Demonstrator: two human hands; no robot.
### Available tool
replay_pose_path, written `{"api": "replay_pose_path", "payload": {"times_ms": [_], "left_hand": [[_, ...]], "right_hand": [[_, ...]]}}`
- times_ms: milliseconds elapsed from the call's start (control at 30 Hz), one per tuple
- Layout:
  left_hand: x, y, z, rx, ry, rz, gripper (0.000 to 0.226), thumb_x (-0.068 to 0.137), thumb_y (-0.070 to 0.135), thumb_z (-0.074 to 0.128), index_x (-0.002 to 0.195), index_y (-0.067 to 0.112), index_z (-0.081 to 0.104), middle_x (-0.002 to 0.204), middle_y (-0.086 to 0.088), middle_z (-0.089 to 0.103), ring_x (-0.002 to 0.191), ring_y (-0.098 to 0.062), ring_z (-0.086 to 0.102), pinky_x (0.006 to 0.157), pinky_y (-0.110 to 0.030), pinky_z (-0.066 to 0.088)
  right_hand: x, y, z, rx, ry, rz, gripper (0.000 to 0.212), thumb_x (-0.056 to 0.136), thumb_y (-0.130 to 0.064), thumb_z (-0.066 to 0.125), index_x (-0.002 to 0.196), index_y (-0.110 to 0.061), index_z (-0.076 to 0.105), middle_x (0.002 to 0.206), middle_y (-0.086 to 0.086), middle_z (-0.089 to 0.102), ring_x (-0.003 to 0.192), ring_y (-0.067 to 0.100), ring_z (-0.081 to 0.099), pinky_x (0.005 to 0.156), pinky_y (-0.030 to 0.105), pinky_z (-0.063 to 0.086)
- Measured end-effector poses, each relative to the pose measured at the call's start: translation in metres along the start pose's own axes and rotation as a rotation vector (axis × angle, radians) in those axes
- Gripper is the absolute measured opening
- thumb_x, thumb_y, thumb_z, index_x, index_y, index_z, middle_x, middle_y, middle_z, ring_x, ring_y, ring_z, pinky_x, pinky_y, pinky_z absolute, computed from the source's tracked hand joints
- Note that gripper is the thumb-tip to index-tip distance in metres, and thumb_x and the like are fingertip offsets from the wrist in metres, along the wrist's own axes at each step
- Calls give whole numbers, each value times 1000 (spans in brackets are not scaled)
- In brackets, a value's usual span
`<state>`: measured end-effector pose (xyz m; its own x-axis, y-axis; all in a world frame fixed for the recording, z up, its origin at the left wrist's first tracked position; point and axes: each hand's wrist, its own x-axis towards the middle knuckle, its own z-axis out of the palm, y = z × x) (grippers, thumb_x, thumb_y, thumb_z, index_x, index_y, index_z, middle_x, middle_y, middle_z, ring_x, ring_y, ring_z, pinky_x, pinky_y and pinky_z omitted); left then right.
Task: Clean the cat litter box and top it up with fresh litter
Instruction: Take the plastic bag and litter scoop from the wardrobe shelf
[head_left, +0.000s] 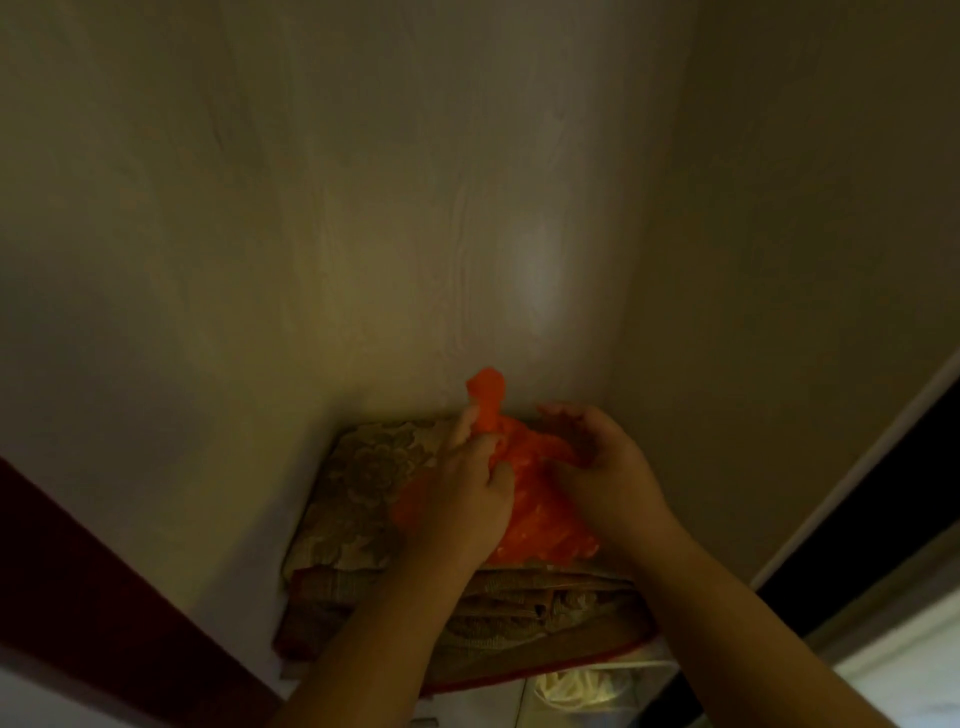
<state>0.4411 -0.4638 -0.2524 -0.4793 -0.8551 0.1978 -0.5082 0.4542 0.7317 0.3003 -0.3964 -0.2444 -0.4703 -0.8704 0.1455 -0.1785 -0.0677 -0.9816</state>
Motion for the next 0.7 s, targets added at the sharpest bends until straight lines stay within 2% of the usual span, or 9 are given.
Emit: {"api": "replay_pose_path", "payload": {"times_ms": [133,200,267,333,400,533,600,633,700], "left_hand": [[-6,-1,0,-120,-16,15,41,102,30,48,139,46,46,130,14,58,114,-9,58,91,-29,48],[-10,-4,2,-209,-78,-4,43,103,54,40,145,57,35,142,22,49,126,-2,49,104,-31,43],[-11,-12,4,-239,-143,-56,63,88,85,28,145,57,35,151,22,42,135,-3,42,114,-38,37],[-13,-18,7,-137,-154,-46,82,75,96,27,139,49,44,140,20,48,130,-8,47,109,-39,41],[-15,-25,11,-11,-110,-11,89,69,96,36,138,41,49,131,19,41,129,-9,40,105,-33,38],[-19,-42,18,-7,-91,-8,86,63,80,68,134,38,46,160,19,6,136,3,16,98,-20,31],[-19,-50,20,-138,-181,-74,82,70,59,81,138,39,40,157,9,28,125,6,38,89,-13,36],[-19,-53,20,-181,-216,-107,80,75,51,82,141,41,37,142,15,43,111,13,44,82,-9,38],[-20,-62,22,-166,-216,-127,72,86,41,77,145,41,36,113,30,46,93,17,45,75,-6,36]], "right_hand": [[1,0,5,-33,16,1,44,84,15,53,93,-23,72,96,-5,76,93,13,72,82,32,59],[1,2,8,-26,-1,37,36,87,10,54,91,-20,74,93,-1,76,88,15,73,77,34,60],[0,4,14,55,-24,86,27,90,0,54,88,-17,75,91,3,76,87,17,71,77,34,57],[-1,9,20,214,-56,199,25,93,-11,50,90,-10,74,97,7,74,93,22,69,81,38,54],[-1,14,24,414,-93,336,28,92,-16,45,96,-8,72,101,12,69,95,26,64,82,41,51],[-2,29,31,525,-188,373,25,86,-1,46,94,-13,66,94,9,64,84,22,61,69,36,53],[0,37,34,507,-255,381,29,82,11,48,87,-13,63,86,7,66,76,20,62,65,33,52],[1,40,35,480,-310,379,31,80,14,49,83,-14,63,85,7,66,75,21,63,66,33,52],[5,46,35,353,-398,363,31,81,15,54,78,-14,65,84,10,68,77,23,64,69,33,53]]}}
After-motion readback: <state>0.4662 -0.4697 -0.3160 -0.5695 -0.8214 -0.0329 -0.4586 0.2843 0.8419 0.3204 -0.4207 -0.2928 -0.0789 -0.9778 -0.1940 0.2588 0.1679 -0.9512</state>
